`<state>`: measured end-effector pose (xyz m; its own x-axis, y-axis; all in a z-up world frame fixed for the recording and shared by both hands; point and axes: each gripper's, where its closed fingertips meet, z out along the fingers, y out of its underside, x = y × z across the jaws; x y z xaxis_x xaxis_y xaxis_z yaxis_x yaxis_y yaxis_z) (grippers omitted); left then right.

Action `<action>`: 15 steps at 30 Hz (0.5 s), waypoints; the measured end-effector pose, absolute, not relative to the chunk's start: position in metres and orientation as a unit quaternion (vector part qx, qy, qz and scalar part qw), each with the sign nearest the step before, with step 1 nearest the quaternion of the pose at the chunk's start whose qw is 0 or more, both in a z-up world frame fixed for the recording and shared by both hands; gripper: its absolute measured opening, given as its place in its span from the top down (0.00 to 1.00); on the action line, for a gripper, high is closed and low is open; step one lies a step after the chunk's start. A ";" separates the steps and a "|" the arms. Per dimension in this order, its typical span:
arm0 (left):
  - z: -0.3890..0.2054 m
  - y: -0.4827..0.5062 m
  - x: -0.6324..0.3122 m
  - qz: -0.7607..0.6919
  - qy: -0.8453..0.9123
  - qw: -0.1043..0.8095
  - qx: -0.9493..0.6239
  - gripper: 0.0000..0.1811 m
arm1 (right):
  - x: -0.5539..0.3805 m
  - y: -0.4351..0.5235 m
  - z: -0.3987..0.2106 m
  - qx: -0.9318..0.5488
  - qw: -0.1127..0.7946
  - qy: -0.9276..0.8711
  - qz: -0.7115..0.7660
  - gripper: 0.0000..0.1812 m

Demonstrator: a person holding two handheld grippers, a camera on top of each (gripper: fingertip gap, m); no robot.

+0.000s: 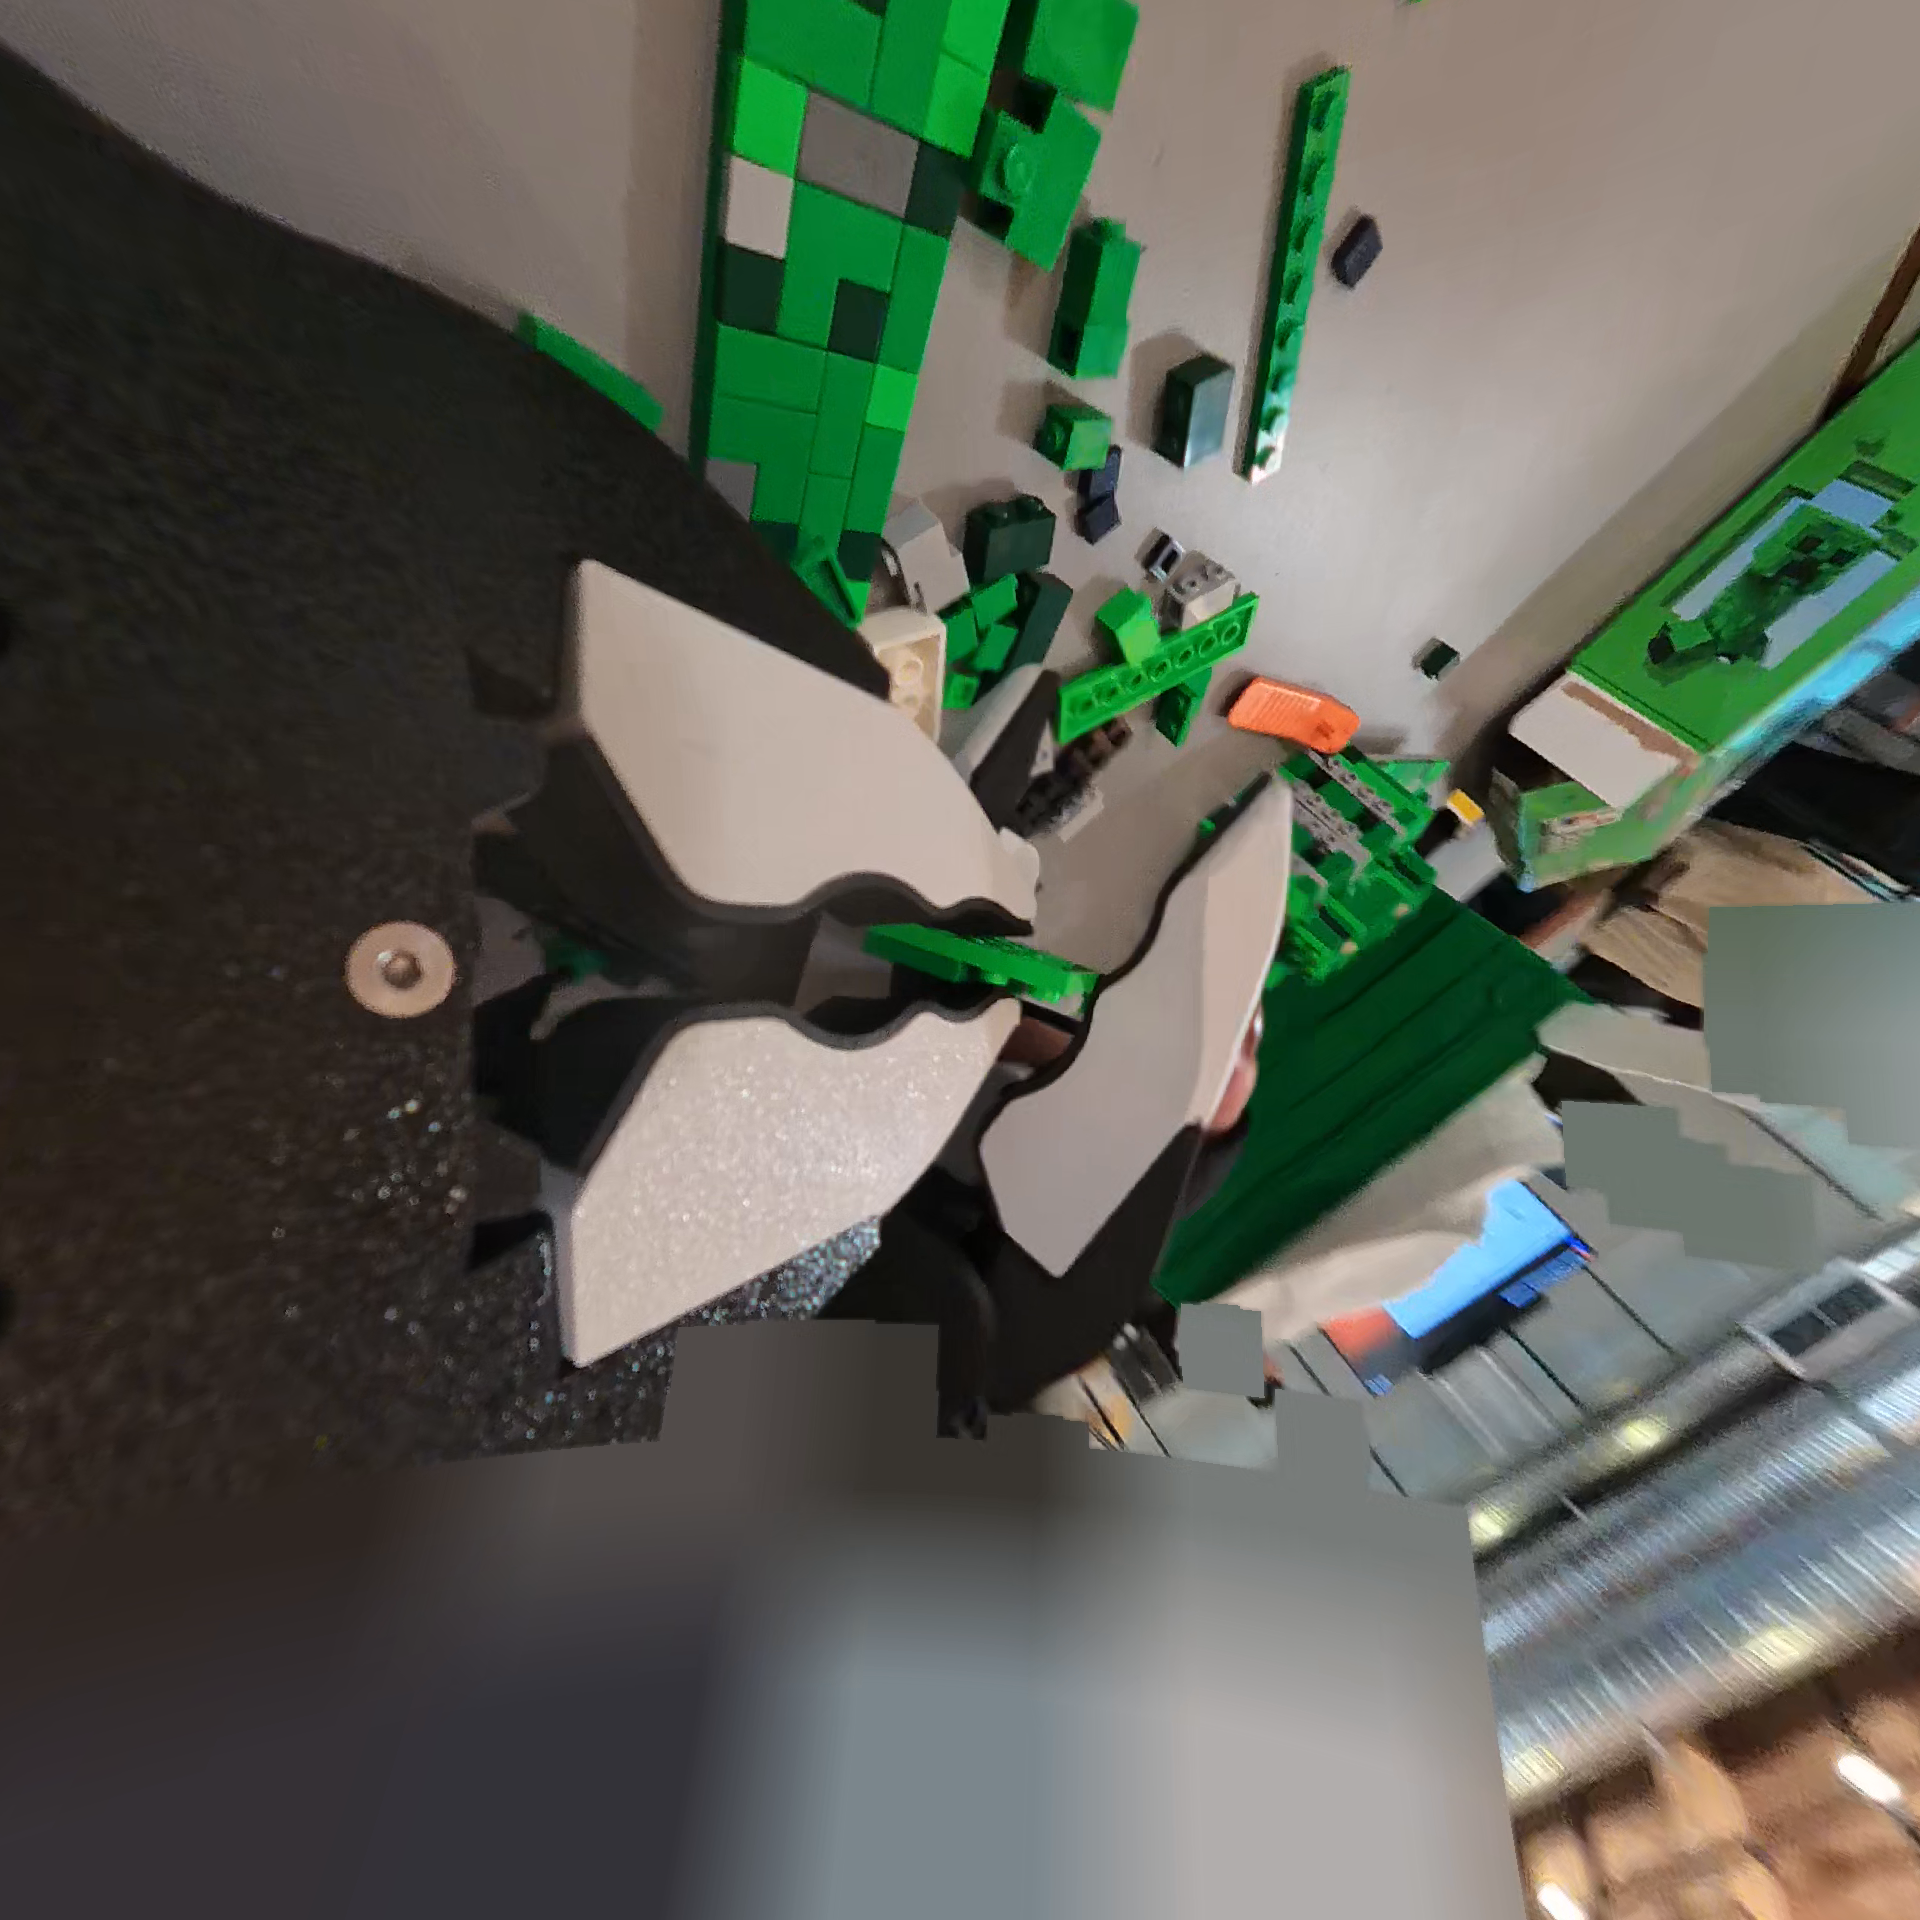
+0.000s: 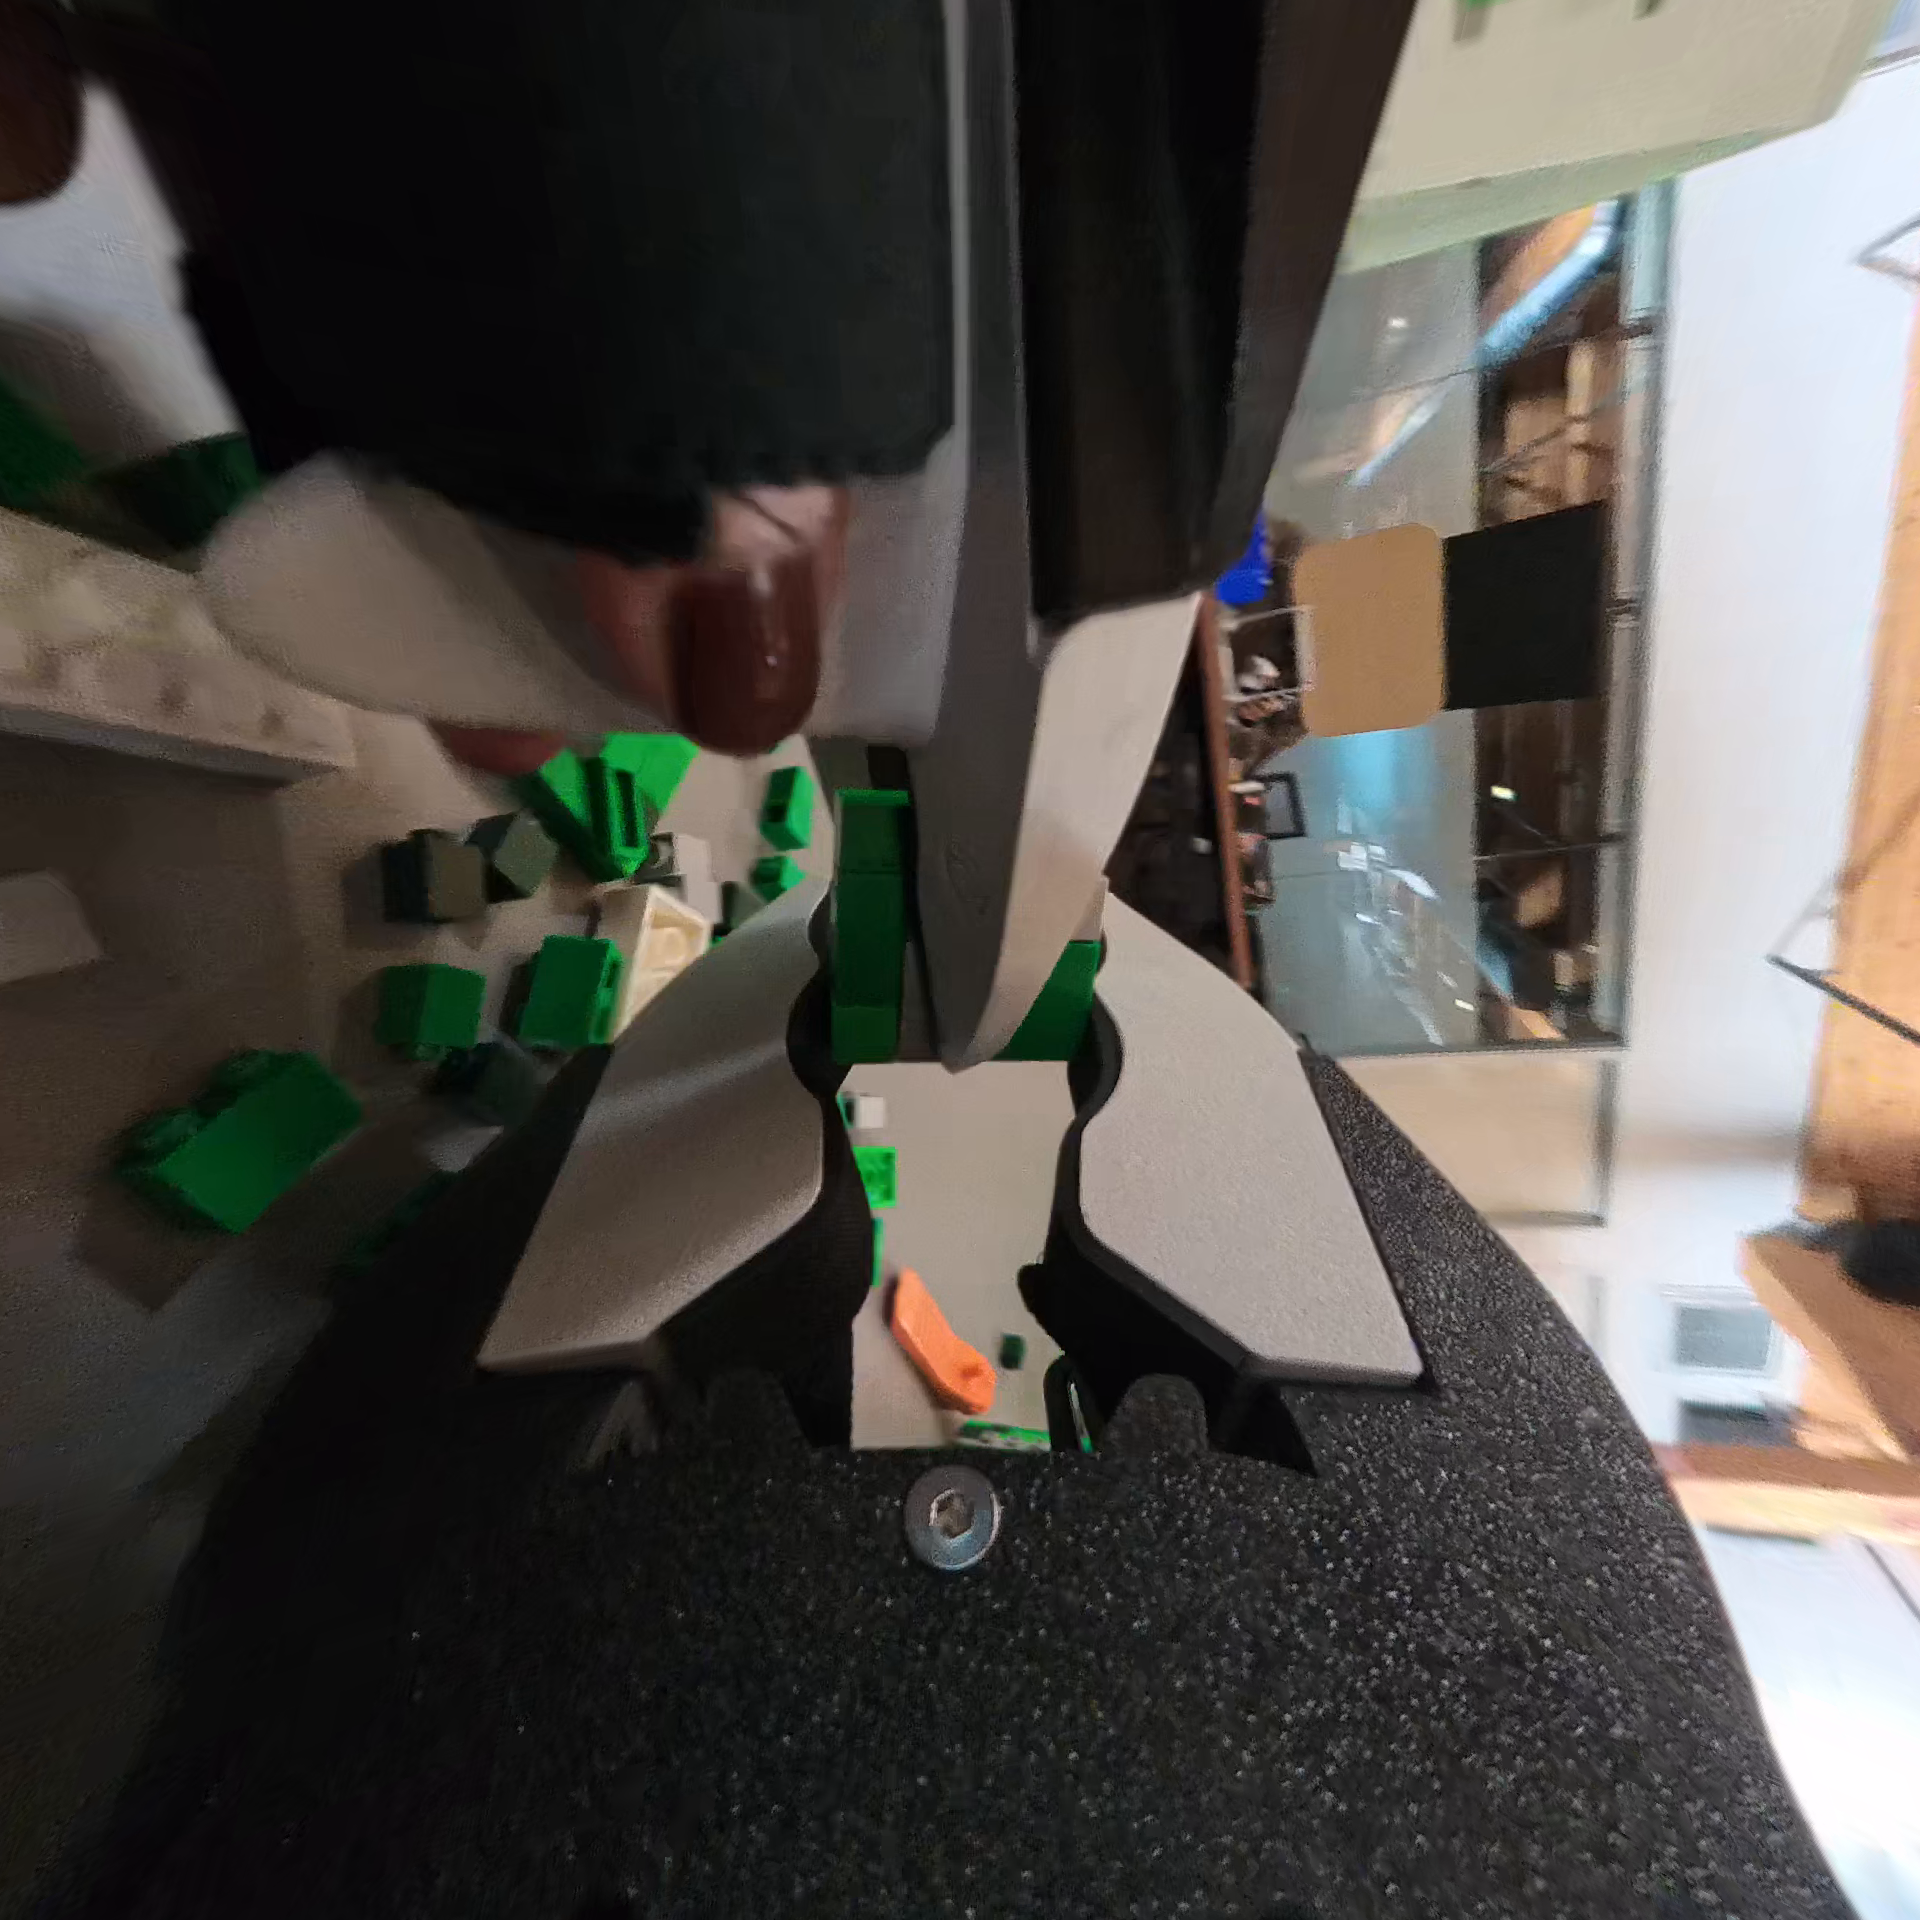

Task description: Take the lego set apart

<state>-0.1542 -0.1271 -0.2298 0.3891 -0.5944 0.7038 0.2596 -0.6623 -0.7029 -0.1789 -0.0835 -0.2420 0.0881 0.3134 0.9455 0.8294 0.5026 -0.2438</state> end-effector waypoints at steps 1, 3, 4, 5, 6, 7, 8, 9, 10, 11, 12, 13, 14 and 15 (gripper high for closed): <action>-0.234 -0.128 -0.153 -0.518 0.138 0.391 -0.748 0.96 | -0.179 -0.085 -0.247 -0.453 0.577 -0.648 -0.203 0.79; -0.236 -0.133 -0.153 -0.495 0.184 0.385 -0.757 0.95 | -0.181 -0.090 -0.250 -0.440 0.570 -0.668 -0.186 0.79; -0.236 -0.138 -0.152 -0.499 0.201 0.375 -0.755 0.92 | -0.182 -0.093 -0.251 -0.429 0.568 -0.678 -0.185 0.79; -0.238 -0.140 -0.153 -0.495 0.209 0.371 -0.757 0.95 | -0.184 -0.096 -0.252 -0.420 0.568 -0.686 -0.173 0.79; -0.240 -0.142 -0.155 -0.488 0.224 0.367 -0.759 0.97 | -0.186 -0.101 -0.254 -0.416 0.564 -0.696 -0.155 0.79; -0.241 -0.145 -0.155 -0.489 0.232 0.359 -0.761 0.97 | -0.188 -0.105 -0.255 -0.412 0.564 -0.702 -0.141 0.79; -0.240 -0.148 -0.155 -0.492 0.235 0.354 -0.760 0.97 | -0.189 -0.108 -0.254 -0.409 0.566 -0.704 -0.131 0.79; -0.239 -0.148 -0.155 -0.492 0.237 0.356 -0.758 0.97 | -0.189 -0.109 -0.253 -0.408 0.568 -0.704 -0.125 0.78; -0.238 -0.148 -0.155 -0.490 0.238 0.360 -0.758 0.97 | -0.189 -0.109 -0.253 -0.411 0.569 -0.702 -0.120 0.78; -0.239 -0.149 -0.155 -0.484 0.241 0.360 -0.760 0.97 | -0.189 -0.110 -0.254 -0.415 0.567 -0.702 -0.117 0.78; -0.239 -0.148 -0.154 -0.478 0.243 0.364 -0.762 0.97 | -0.190 -0.109 -0.254 -0.420 0.566 -0.700 -0.118 0.78; -0.240 -0.147 -0.154 -0.474 0.243 0.365 -0.763 0.97 | -0.190 -0.109 -0.255 -0.423 0.563 -0.700 -0.119 0.78; -0.240 -0.147 -0.154 -0.470 0.244 0.367 -0.765 0.97 | -0.189 -0.108 -0.255 -0.425 0.562 -0.699 -0.123 0.78; -0.240 -0.146 -0.154 -0.471 0.241 0.369 -0.764 0.97 | -0.189 -0.107 -0.254 -0.426 0.564 -0.695 -0.128 0.78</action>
<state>-0.1542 -0.1464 -0.2401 0.4406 -0.7159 0.5416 -0.0206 -0.6112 -0.7912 -0.1893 -0.1071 -0.2543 -0.0003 0.4475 0.8943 0.7371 0.6044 -0.3022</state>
